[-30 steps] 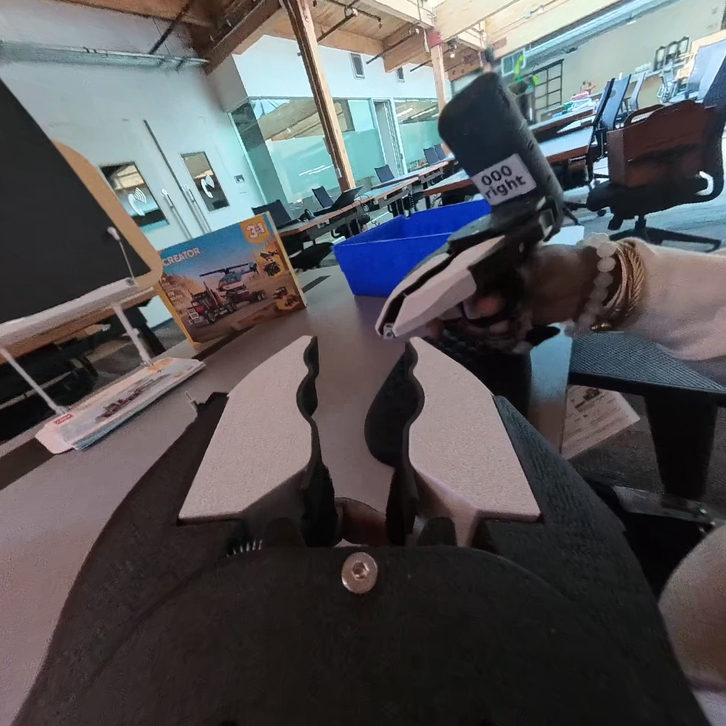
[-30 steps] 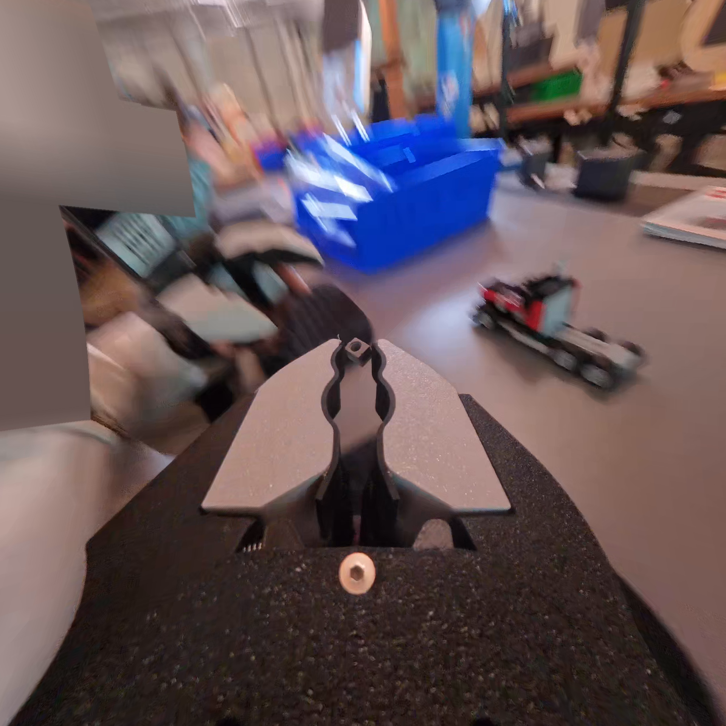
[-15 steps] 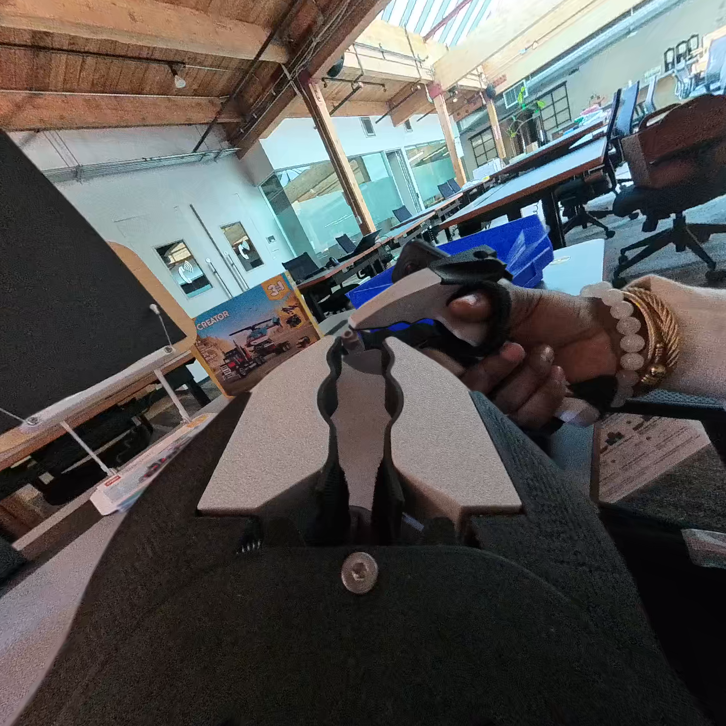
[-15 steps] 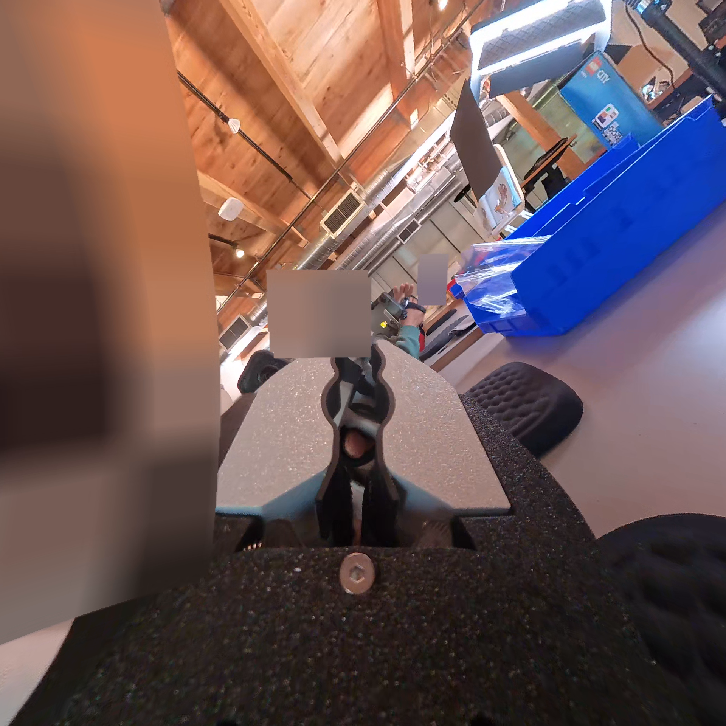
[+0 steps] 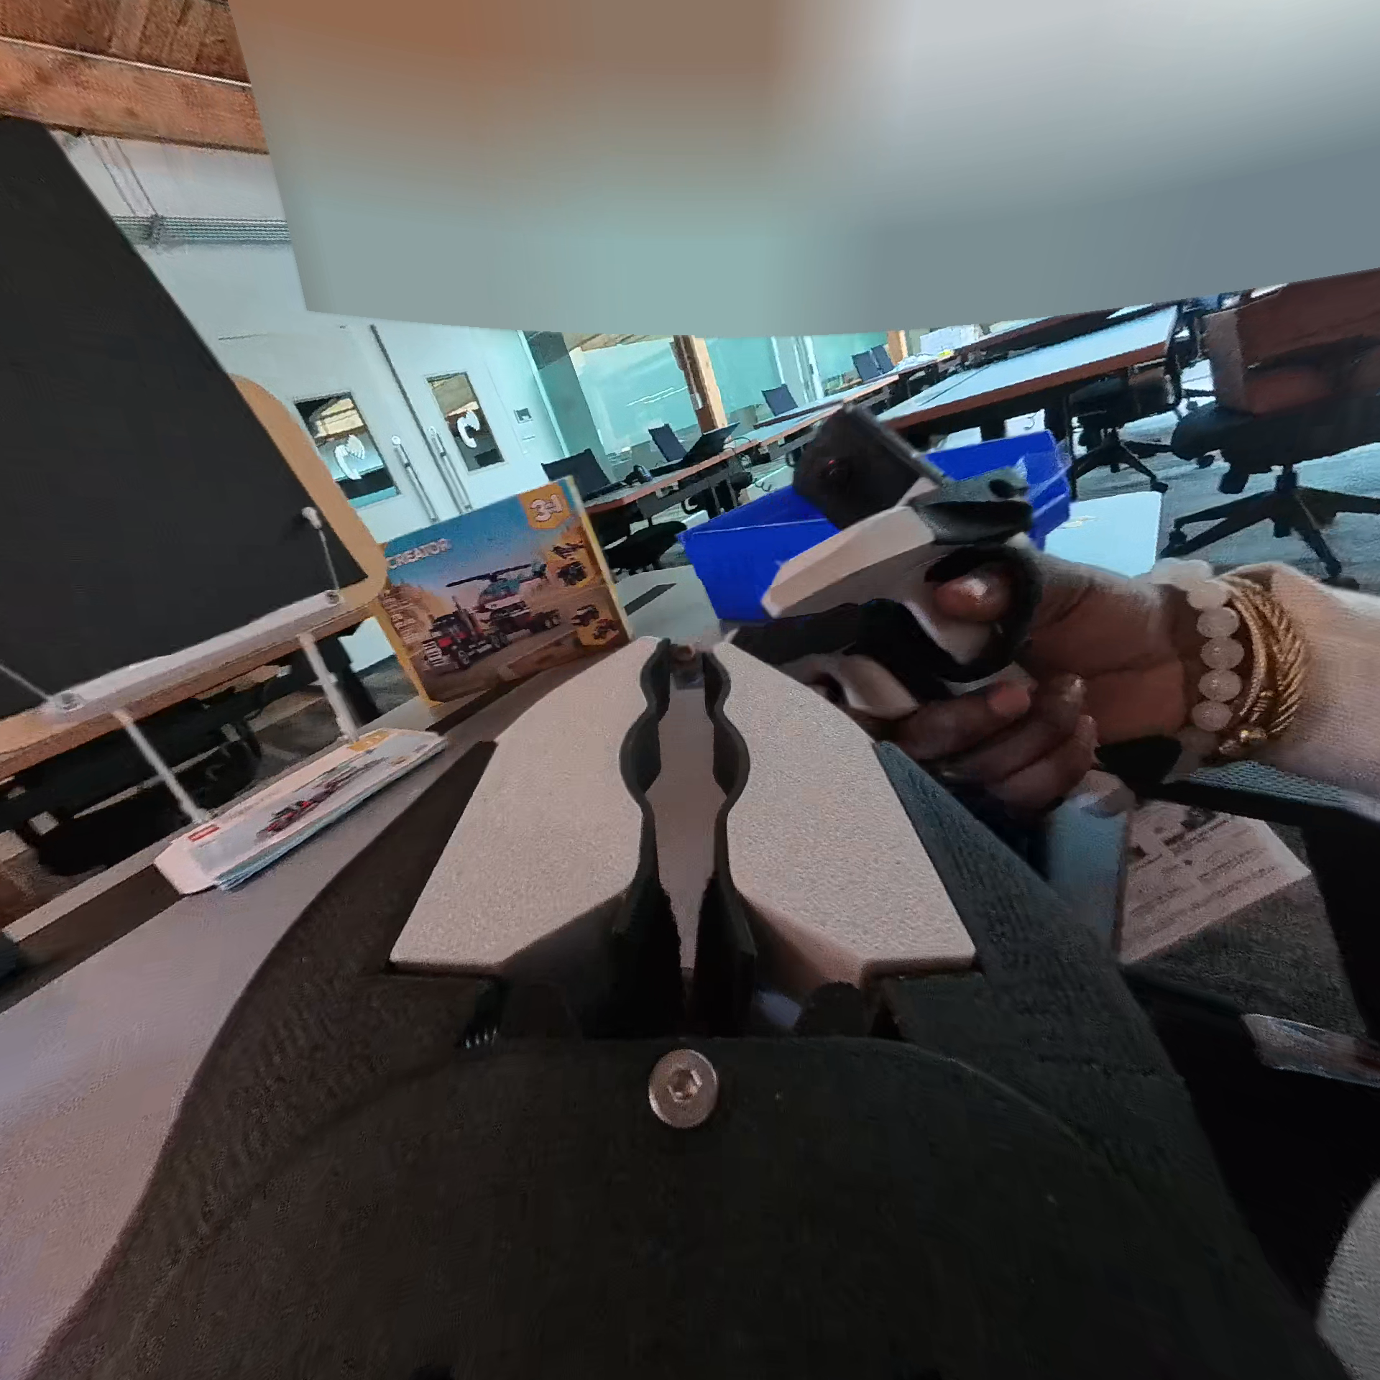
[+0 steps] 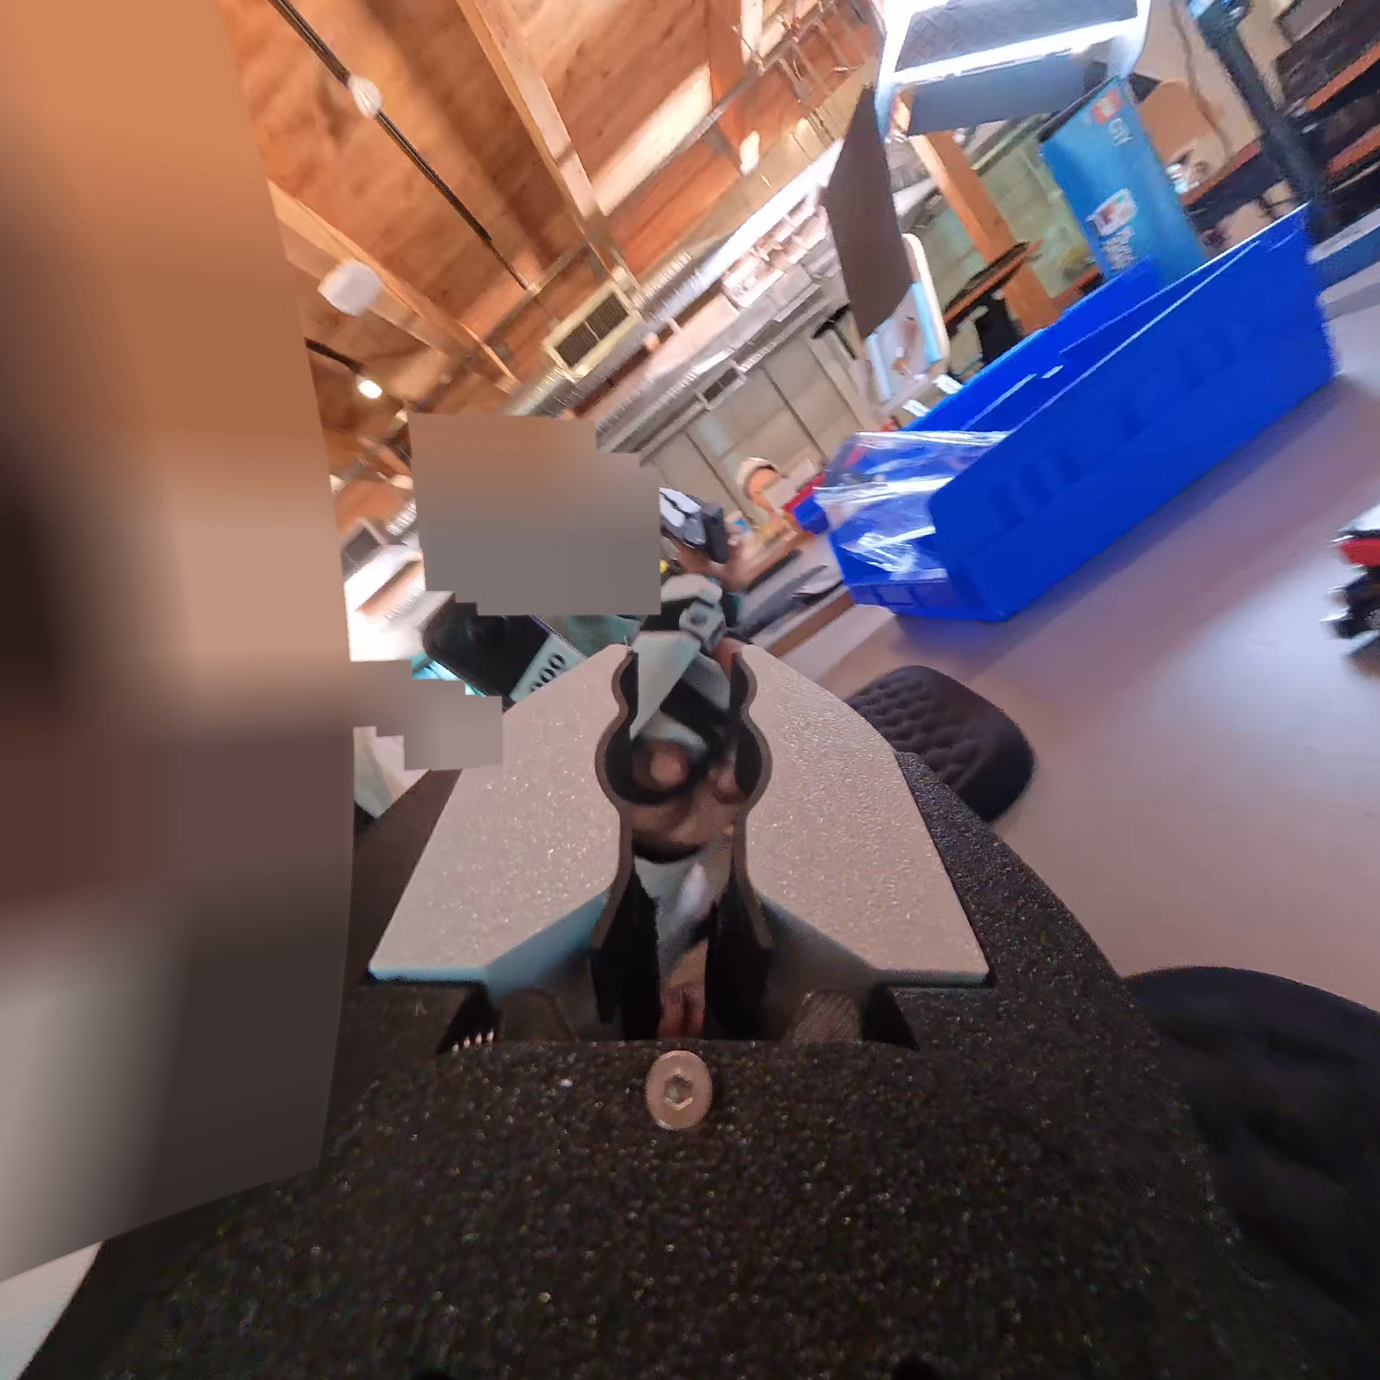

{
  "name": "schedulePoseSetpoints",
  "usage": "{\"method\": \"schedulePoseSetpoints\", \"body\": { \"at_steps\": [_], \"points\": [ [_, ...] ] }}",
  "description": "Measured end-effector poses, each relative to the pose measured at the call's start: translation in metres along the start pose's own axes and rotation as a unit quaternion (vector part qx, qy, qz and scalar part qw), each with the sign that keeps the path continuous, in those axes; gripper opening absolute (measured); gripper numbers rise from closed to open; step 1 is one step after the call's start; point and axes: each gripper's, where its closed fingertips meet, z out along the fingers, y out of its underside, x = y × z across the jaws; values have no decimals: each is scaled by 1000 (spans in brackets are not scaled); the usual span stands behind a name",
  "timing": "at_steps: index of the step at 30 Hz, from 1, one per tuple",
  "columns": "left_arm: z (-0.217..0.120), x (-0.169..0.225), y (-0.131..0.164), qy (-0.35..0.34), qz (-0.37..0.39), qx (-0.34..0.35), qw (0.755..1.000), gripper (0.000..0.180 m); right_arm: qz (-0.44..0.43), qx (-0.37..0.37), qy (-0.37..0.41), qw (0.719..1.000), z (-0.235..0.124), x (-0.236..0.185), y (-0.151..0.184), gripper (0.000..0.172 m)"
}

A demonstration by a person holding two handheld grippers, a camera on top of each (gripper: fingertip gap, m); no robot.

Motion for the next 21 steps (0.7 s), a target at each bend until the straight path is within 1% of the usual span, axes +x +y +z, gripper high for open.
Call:
{"method": "schedulePoseSetpoints", "body": {
  "at_steps": [1, 3, 4, 7, 9, 10, 12, 15, 16, 19, 21],
  "points": [
    [-3, -9, 0, -17, 4, -8, 1000, 9, -24, -11, 23, 999, -2, 3, 0, 25],
    [-17, -39, 5, -70, 13, -40, 997, 8, -92, -41, 89, 991, -11, 16, -1, 26],
    [-28, -59, 8, -106, 15, -58, 993, 8, -132, -58, 128, 981, -17, 24, -2, 26],
    [-73, -126, 19, -212, 30, -117, 970, 9, -234, -110, 243, 935, -44, 53, -5, 26],
    [-106, -165, 25, -267, 71, -160, 948, 9, -259, -150, 300, 906, -61, 71, -3, 26],
    [-119, -182, 30, -283, 89, -189, 936, 8, -257, -165, 306, 902, -65, 74, -1, 27],
    [-142, -210, 49, -296, 96, -265, 913, 9, -250, -171, 295, 906, -65, 74, 1, 28],
    [-164, -232, 88, -276, 63, -366, 886, 9, -242, -176, 300, 906, -65, 77, 3, 28],
    [-168, -237, 98, -275, 54, -389, 877, 9, -242, -180, 299, 905, -65, 77, 4, 28],
    [-176, -248, 115, -289, 62, -414, 861, 9, -245, -187, 297, 904, -64, 77, 6, 28],
    [-179, -251, 121, -294, 67, -431, 851, 10, -247, -191, 293, 904, -64, 76, 7, 28]
  ]
}}
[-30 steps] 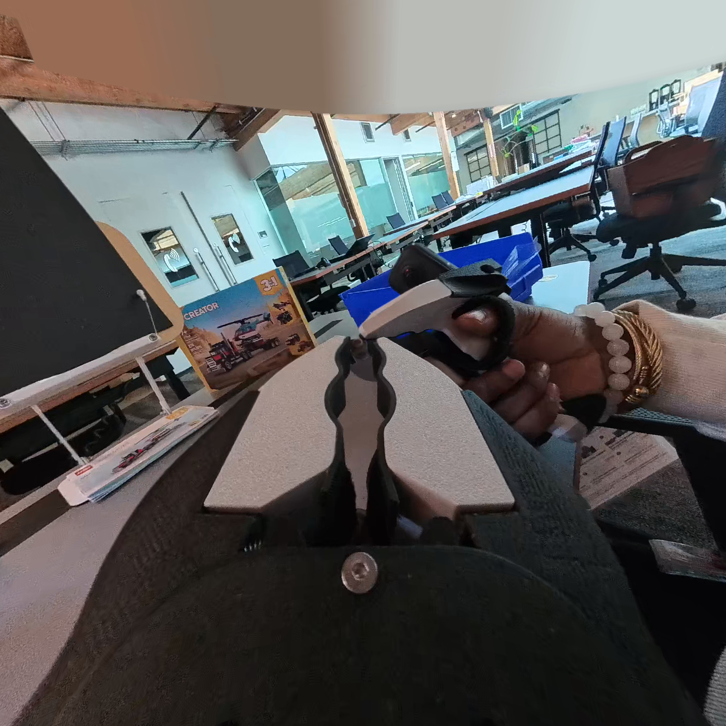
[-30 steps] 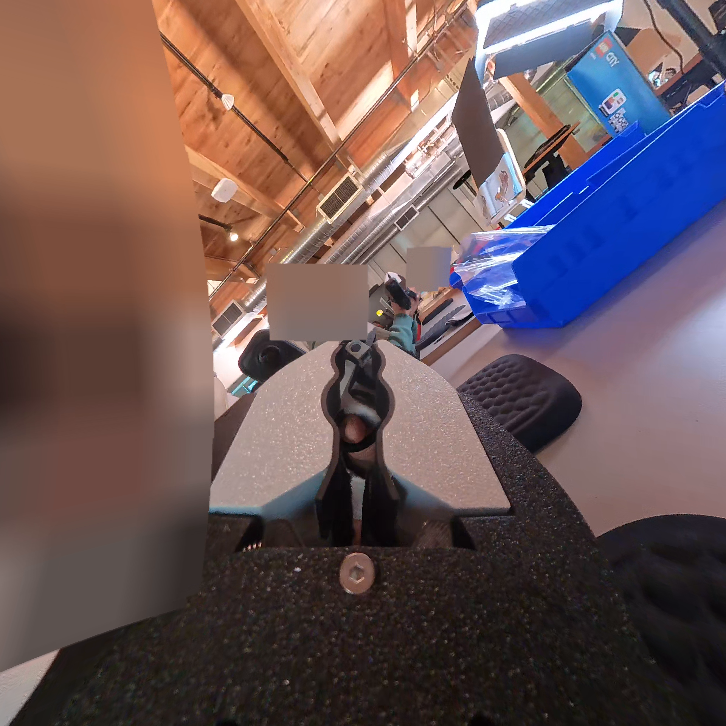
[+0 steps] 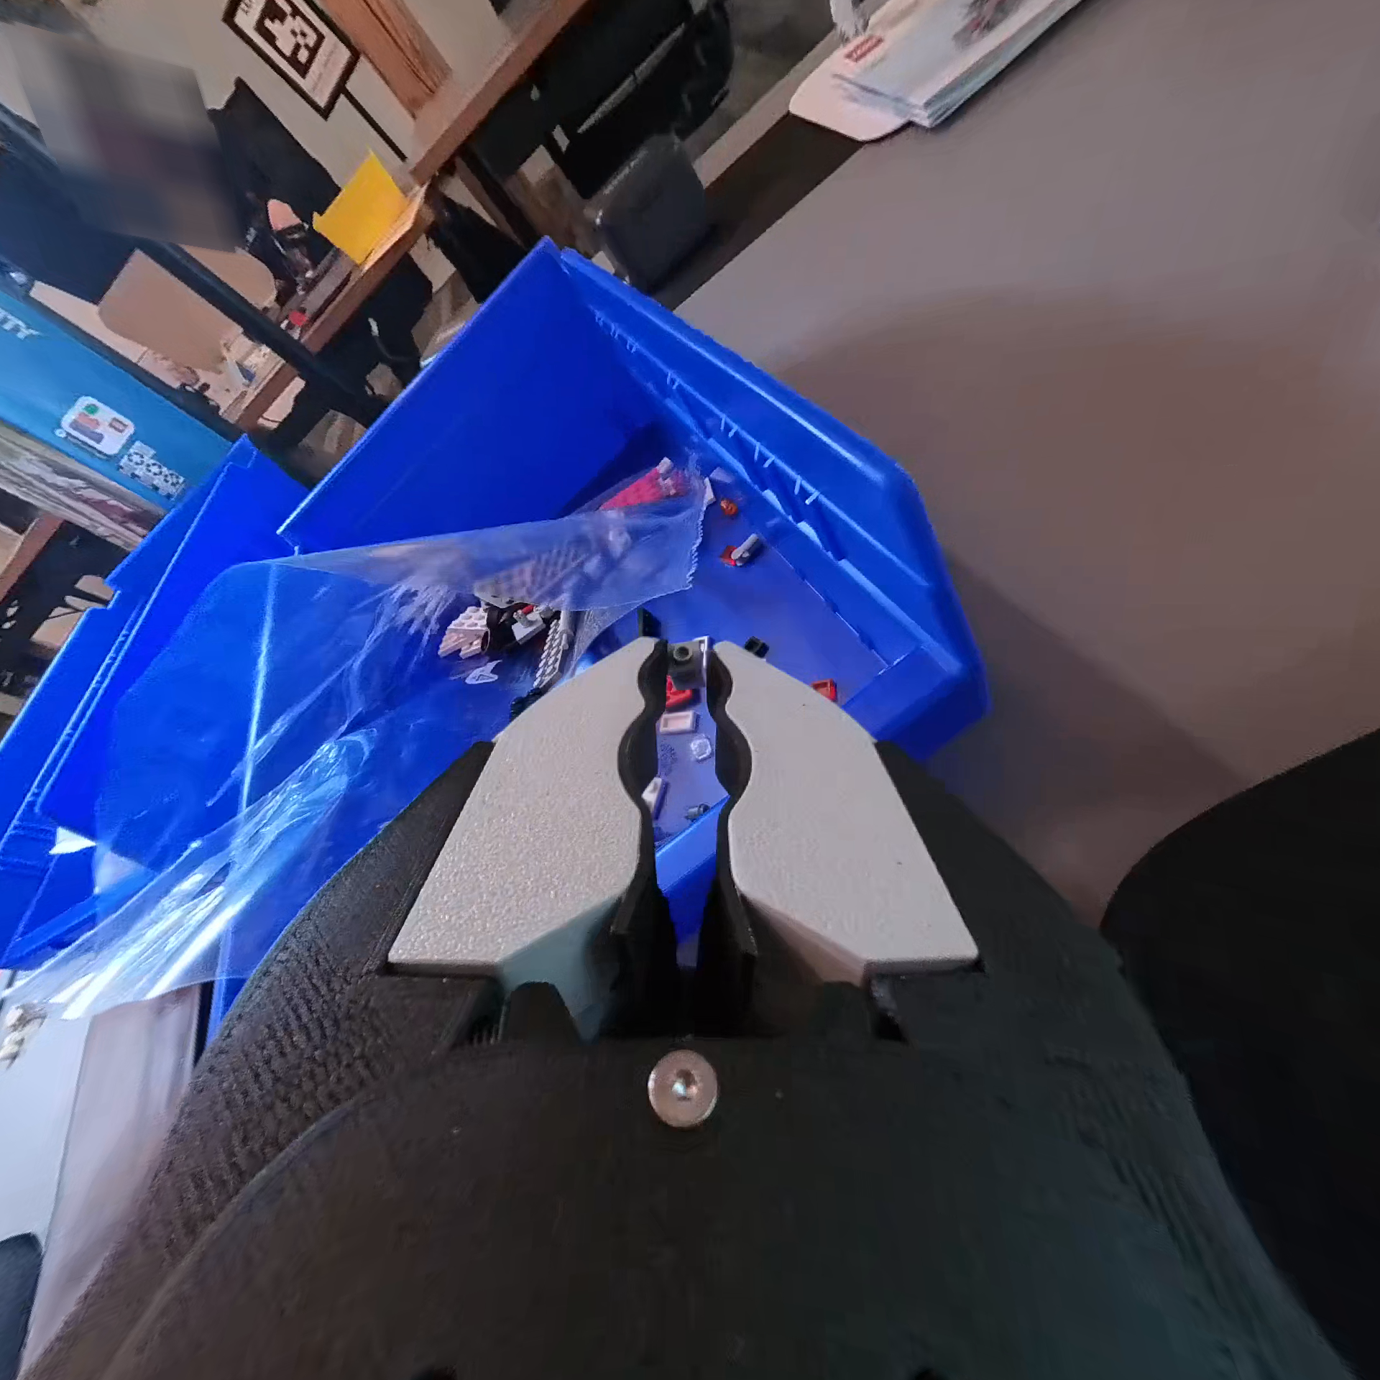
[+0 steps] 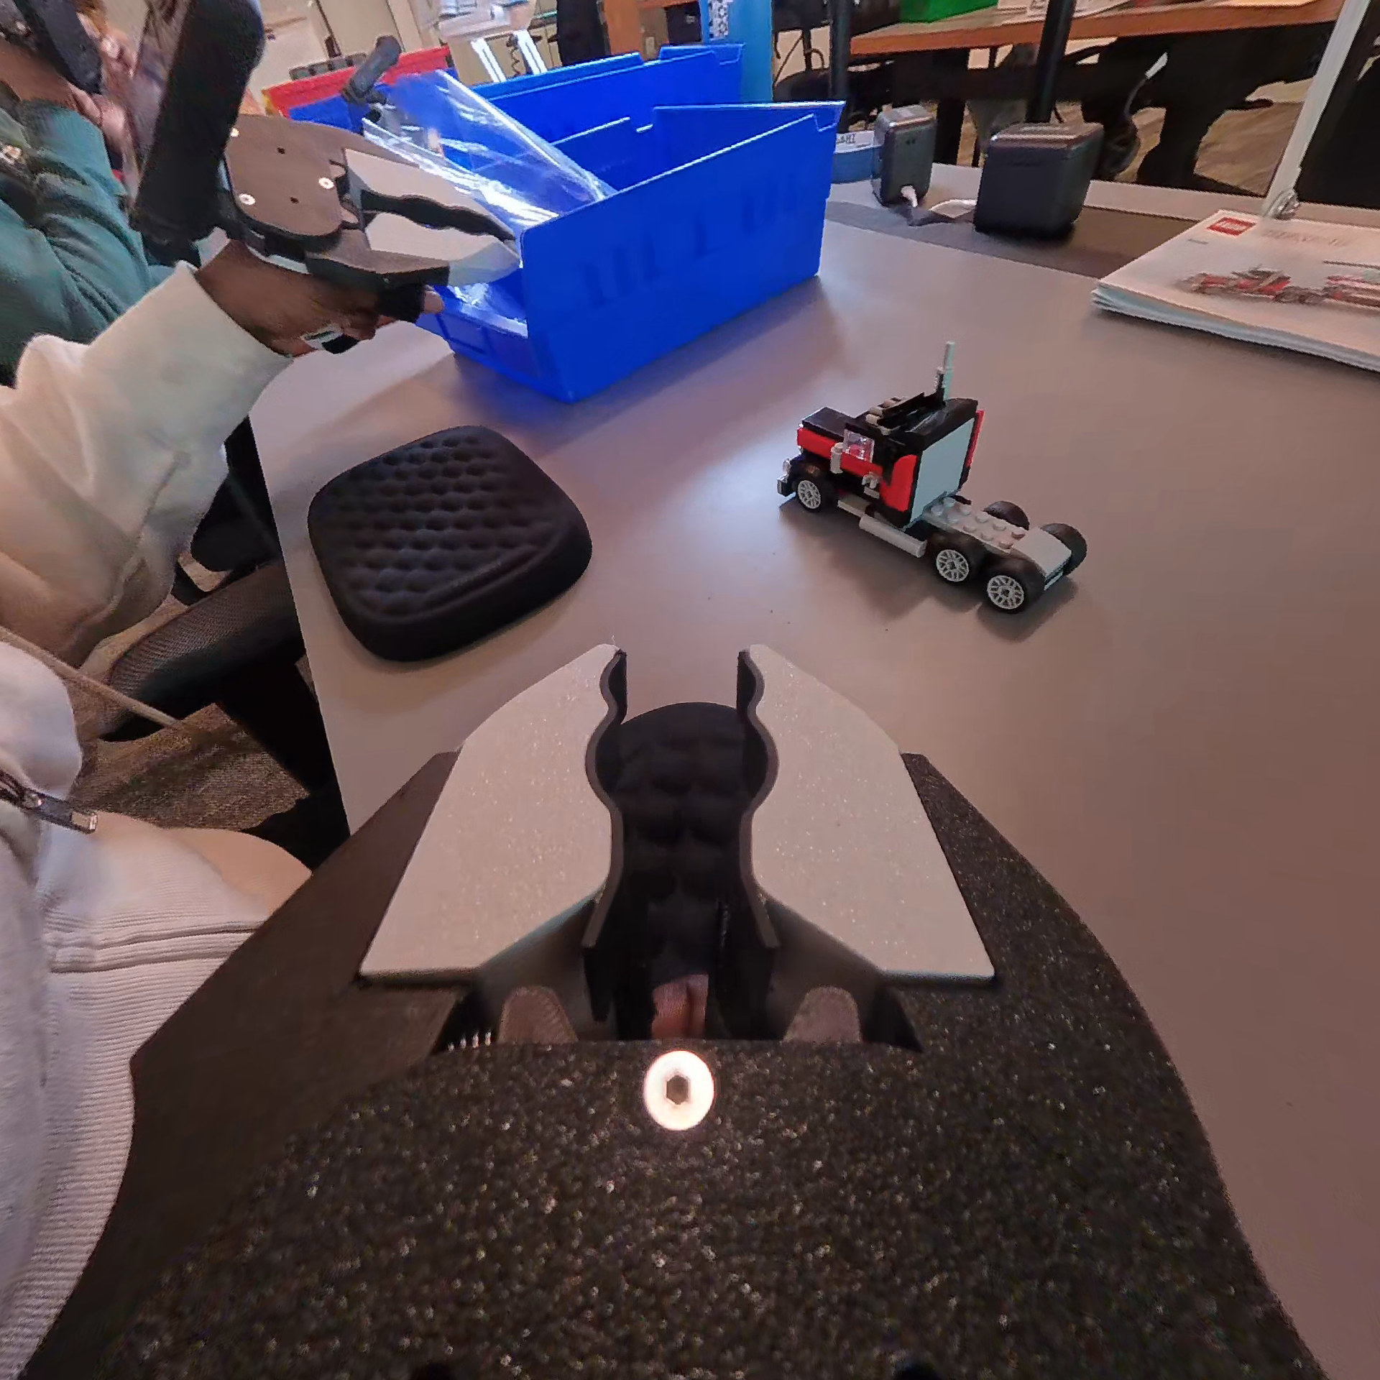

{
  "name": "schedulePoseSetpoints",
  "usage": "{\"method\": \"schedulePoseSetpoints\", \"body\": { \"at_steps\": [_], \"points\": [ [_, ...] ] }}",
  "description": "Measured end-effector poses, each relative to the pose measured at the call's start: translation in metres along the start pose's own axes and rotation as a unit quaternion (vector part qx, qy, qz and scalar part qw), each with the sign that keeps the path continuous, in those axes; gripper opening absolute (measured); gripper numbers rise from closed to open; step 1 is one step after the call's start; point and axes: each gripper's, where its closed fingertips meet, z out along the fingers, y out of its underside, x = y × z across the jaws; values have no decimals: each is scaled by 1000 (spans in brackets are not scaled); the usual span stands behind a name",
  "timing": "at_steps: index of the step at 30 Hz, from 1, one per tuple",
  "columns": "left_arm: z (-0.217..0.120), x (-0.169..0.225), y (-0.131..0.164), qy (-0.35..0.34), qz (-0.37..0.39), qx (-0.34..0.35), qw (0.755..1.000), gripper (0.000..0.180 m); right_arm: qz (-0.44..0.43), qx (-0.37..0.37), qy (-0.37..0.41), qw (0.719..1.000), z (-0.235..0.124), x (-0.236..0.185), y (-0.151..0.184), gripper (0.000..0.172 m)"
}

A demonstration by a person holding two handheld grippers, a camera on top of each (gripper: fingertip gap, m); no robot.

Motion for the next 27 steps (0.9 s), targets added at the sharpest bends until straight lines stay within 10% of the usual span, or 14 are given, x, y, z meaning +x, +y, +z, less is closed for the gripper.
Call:
{"method": "schedulePoseSetpoints", "body": {
  "at_steps": [14, 19, 27],
  "points": [
    [-10, 12, -21, 46, -44, 21, 998, 38, -44, -45, -2, 998, 1, -6, 9, 30],
    [-27, 32, -68, 108, -85, 122, 983, 38, -98, -59, 29, 993, 0, 7, 3, 36],
    [-69, 106, -162, 287, -83, 270, 915, 55, -161, -71, 59, 983, 15, 58, -46, 99]
  ]
}}
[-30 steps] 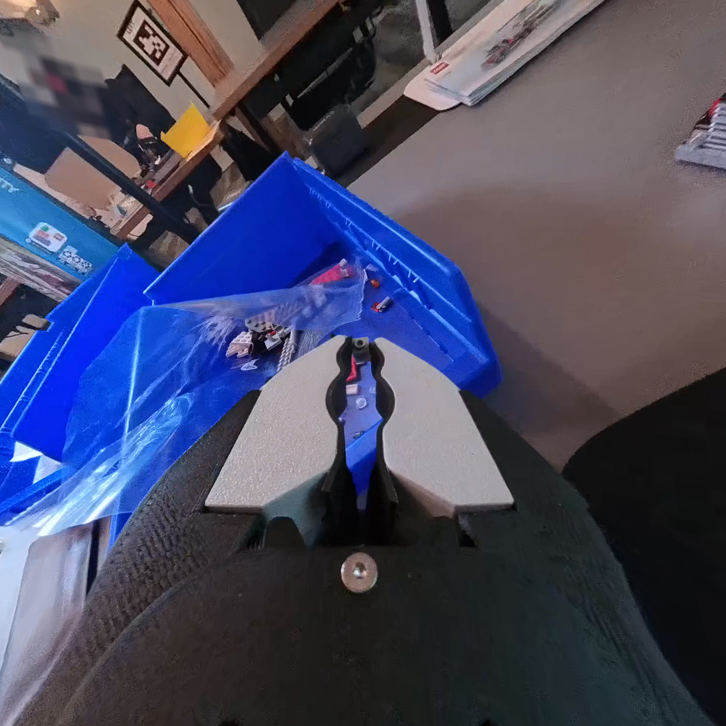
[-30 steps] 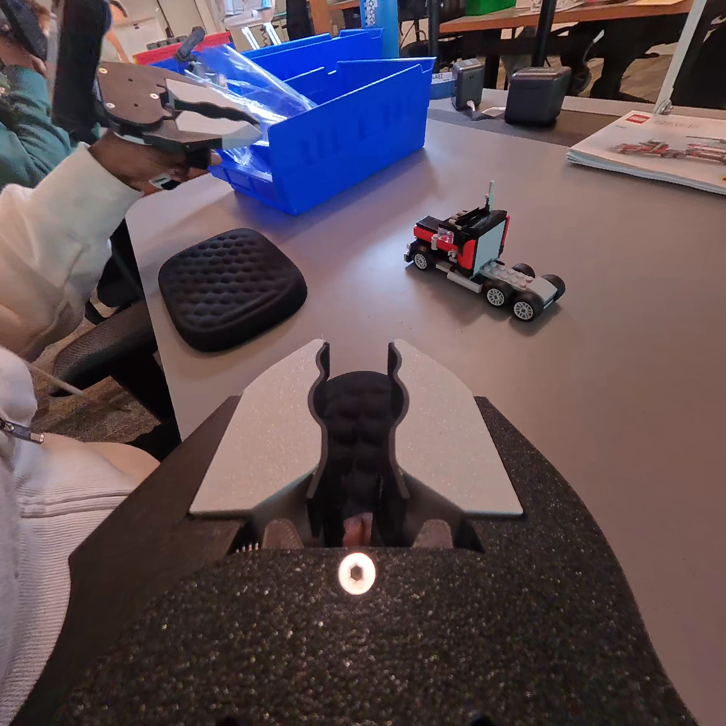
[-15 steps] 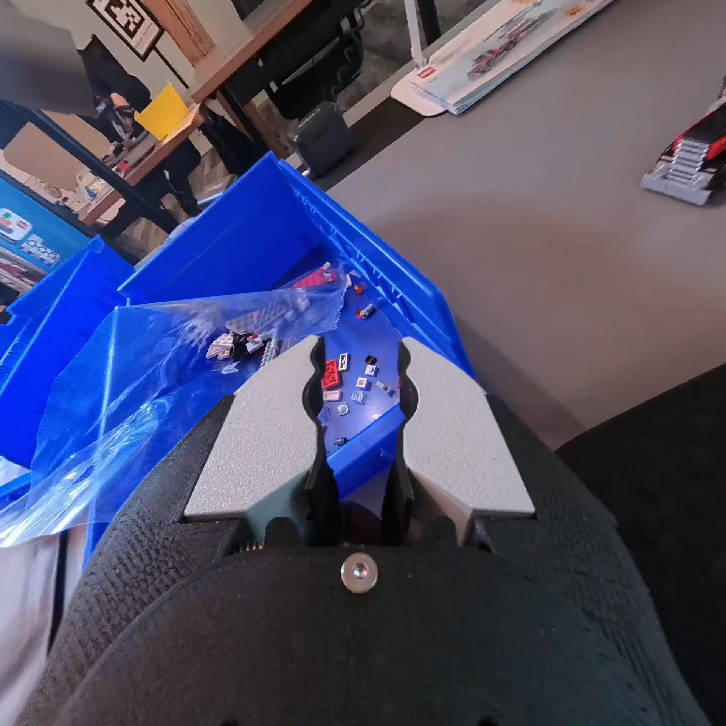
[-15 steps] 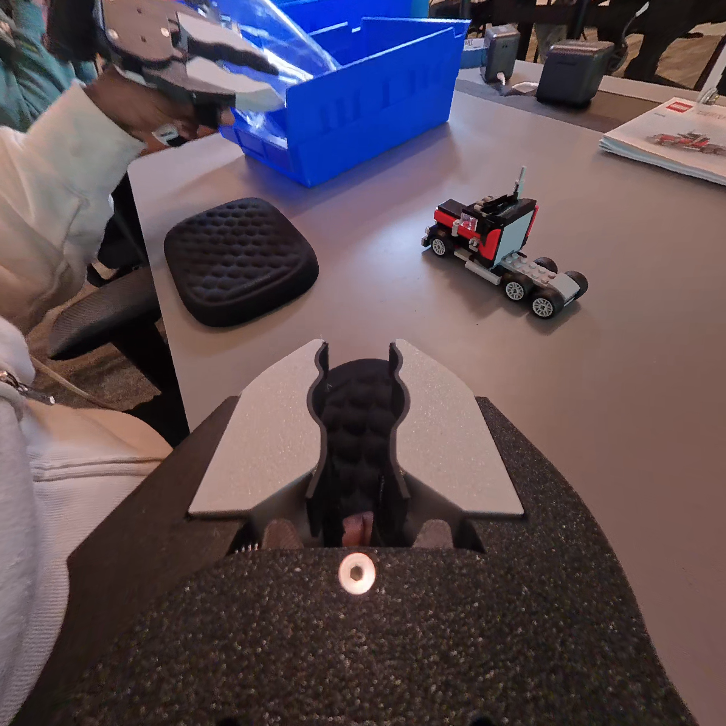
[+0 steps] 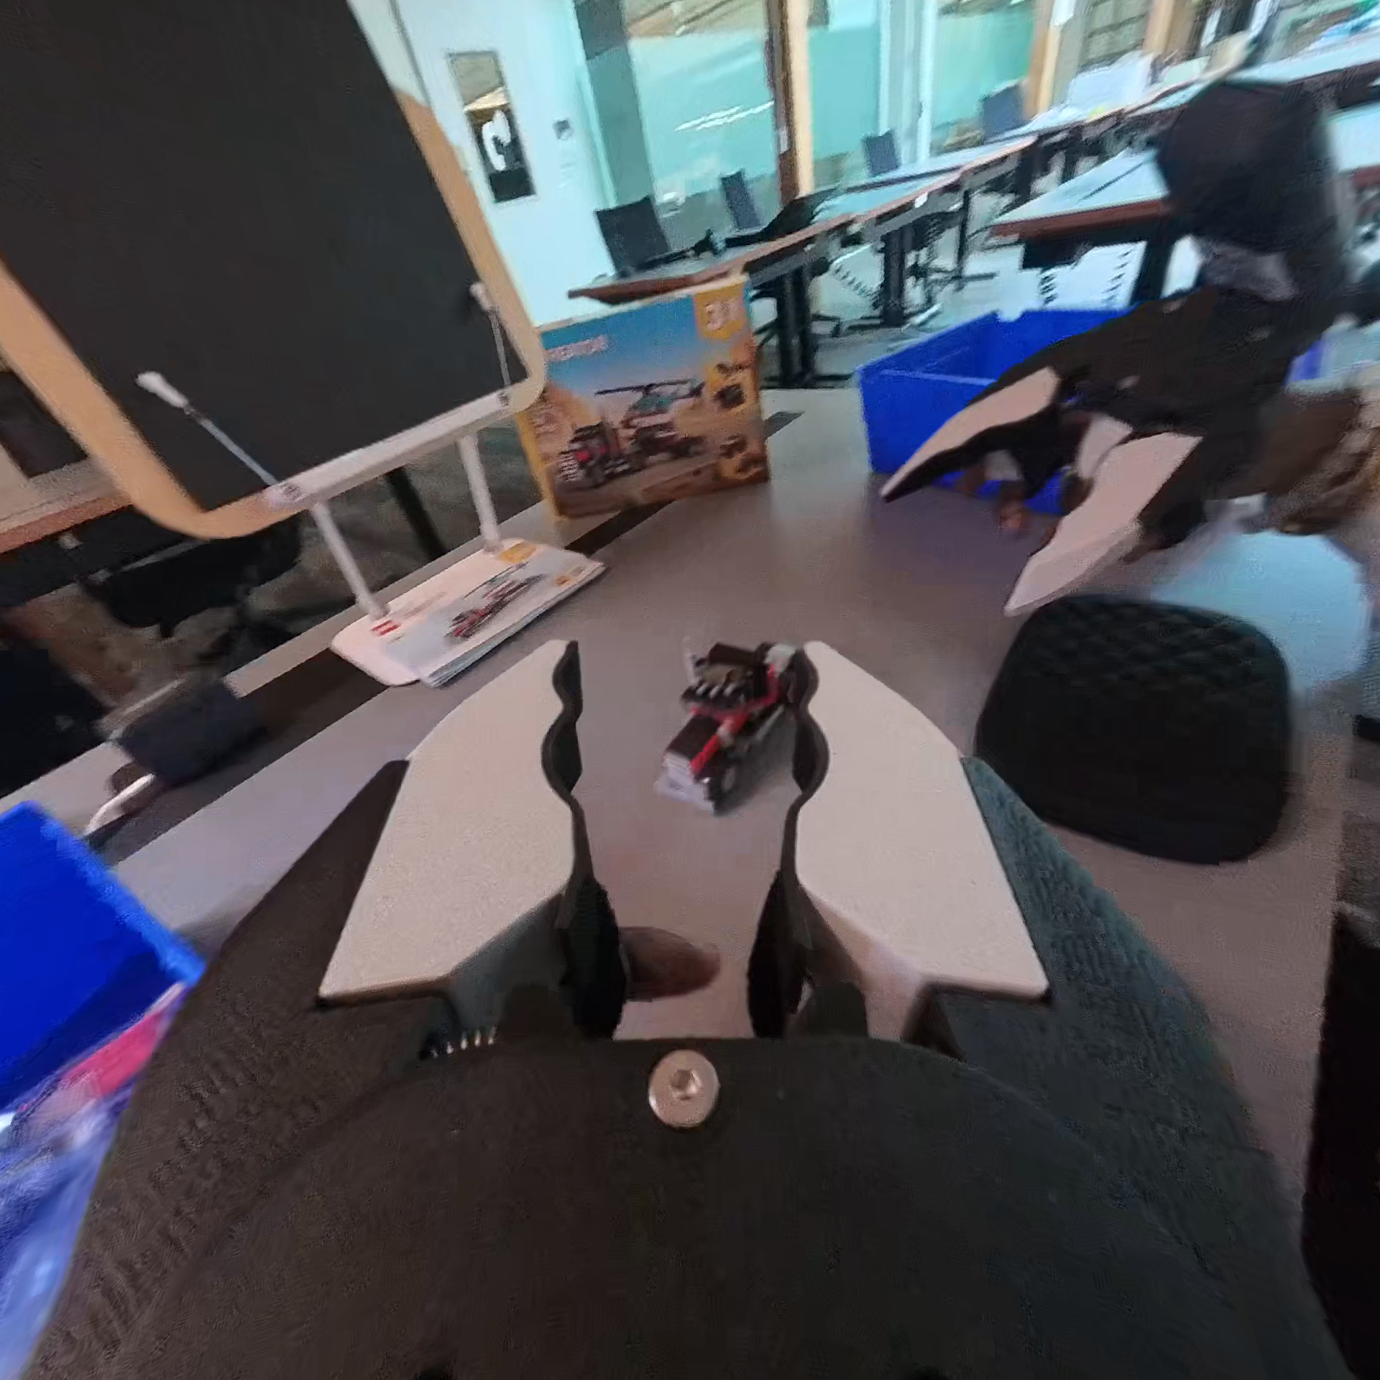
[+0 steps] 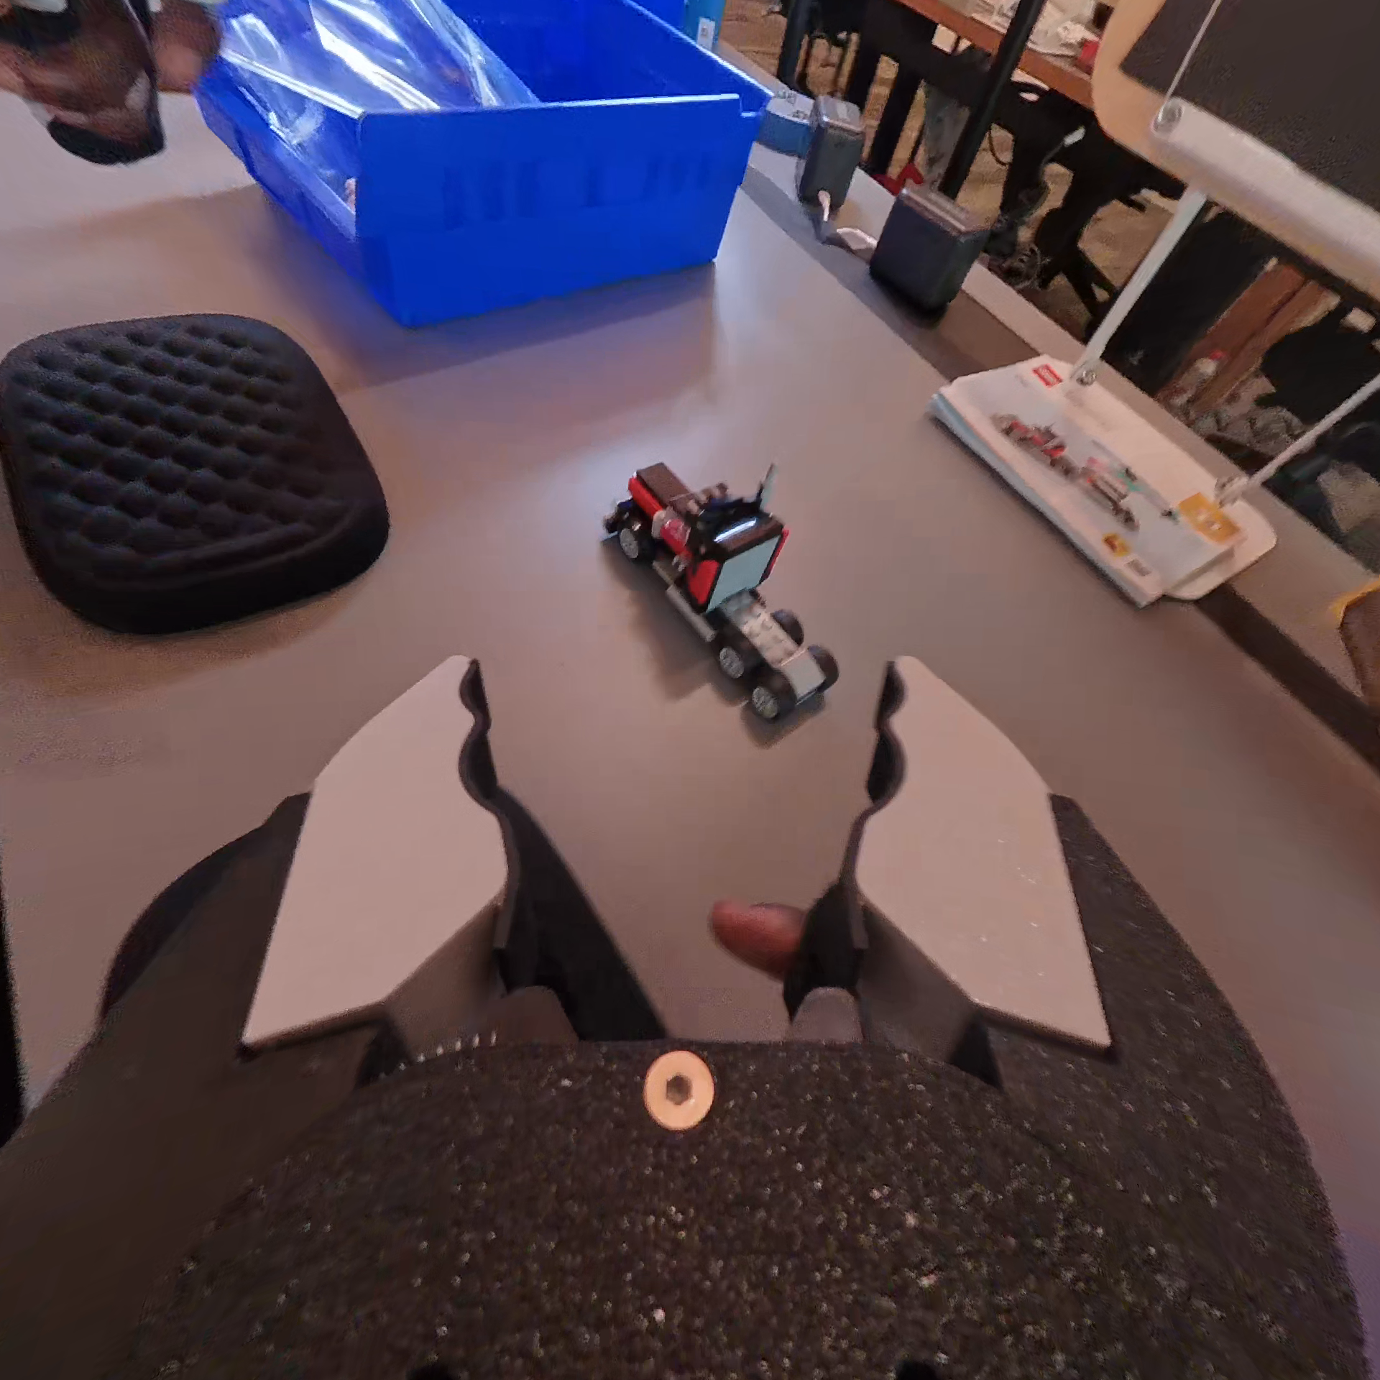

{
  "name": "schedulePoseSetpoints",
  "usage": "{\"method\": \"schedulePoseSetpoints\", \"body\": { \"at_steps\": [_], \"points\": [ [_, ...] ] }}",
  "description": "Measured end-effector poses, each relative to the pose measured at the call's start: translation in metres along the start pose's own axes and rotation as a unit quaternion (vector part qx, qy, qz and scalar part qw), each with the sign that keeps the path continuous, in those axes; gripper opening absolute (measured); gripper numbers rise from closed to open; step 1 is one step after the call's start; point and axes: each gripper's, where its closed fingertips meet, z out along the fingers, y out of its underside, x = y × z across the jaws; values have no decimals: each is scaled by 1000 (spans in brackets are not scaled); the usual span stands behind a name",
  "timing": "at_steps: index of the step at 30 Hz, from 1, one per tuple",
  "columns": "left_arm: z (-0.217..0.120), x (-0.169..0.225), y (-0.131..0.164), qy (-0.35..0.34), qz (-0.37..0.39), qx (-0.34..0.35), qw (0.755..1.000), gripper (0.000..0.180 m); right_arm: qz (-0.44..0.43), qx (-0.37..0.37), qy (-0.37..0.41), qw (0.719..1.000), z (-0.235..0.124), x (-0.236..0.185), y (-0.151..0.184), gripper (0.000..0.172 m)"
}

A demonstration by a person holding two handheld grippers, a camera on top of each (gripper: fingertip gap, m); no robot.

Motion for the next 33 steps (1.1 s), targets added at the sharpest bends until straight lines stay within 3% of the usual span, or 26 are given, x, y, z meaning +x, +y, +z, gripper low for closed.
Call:
{"method": "schedulePoseSetpoints", "body": {
  "at_steps": [2, 5, 6, 8, 11, 15, 20, 26, 30, 33],
  "points": [
    [18, 13, -9, 48, -26, 16, 998, 76, -28, -2, -2, 1000, 8, 14, -10, 110],
    [55, 14, -1, 81, -54, -16, 995, 135, -106, -48, -18, 993, 24, 28, -14, 122],
    [67, 12, 5, 87, -54, -34, 994, 145, -132, -83, -32, 987, 30, 30, -10, 124],
    [88, 7, 17, 92, -32, -53, 994, 145, -150, -126, -70, 978, 44, 30, -2, 125],
    [111, 10, 44, 125, -4, -86, 988, 138, -123, -117, -148, 974, 71, 20, 8, 108],
    [133, 13, 80, 136, -21, -92, 986, 112, -55, 12, -164, 985, 106, 18, 2, 79],
    [133, 18, 92, 166, 8, -93, 982, 91, -50, 79, -161, 983, 102, 20, -10, 66],
    [139, 25, 125, 156, 62, -153, 974, 83, -38, 44, -174, 983, 110, 14, 4, 68],
    [138, 30, 138, 154, 114, -187, 964, 54, -60, 25, -170, 983, 112, 11, 10, 62],
    [133, 23, 132, 135, 122, -166, 969, 35, -71, 38, -180, 980, 105, 8, 5, 38]
  ]
}}
